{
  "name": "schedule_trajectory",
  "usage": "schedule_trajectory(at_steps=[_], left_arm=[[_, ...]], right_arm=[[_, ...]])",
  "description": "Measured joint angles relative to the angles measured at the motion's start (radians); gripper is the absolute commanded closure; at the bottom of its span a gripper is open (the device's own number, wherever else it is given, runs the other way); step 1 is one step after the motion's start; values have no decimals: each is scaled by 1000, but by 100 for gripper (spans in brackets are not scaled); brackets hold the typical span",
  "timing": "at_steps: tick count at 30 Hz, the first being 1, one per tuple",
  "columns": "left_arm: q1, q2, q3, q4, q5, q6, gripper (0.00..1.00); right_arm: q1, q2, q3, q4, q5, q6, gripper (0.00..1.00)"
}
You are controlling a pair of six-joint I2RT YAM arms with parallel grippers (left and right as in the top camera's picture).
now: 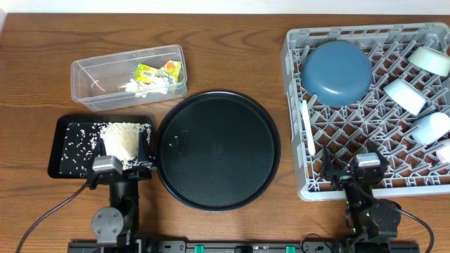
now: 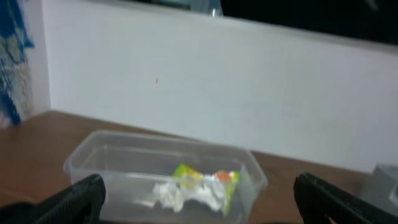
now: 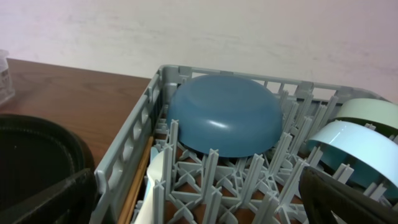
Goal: Sort waste into correct bins and load items into the dishwasher rack
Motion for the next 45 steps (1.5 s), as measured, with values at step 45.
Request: schedule_trajectory(at_steps=[45], left_arm=[[0, 30, -11, -196, 23, 14, 2]], right_arm=[[0, 0, 0, 0, -4, 0, 1]])
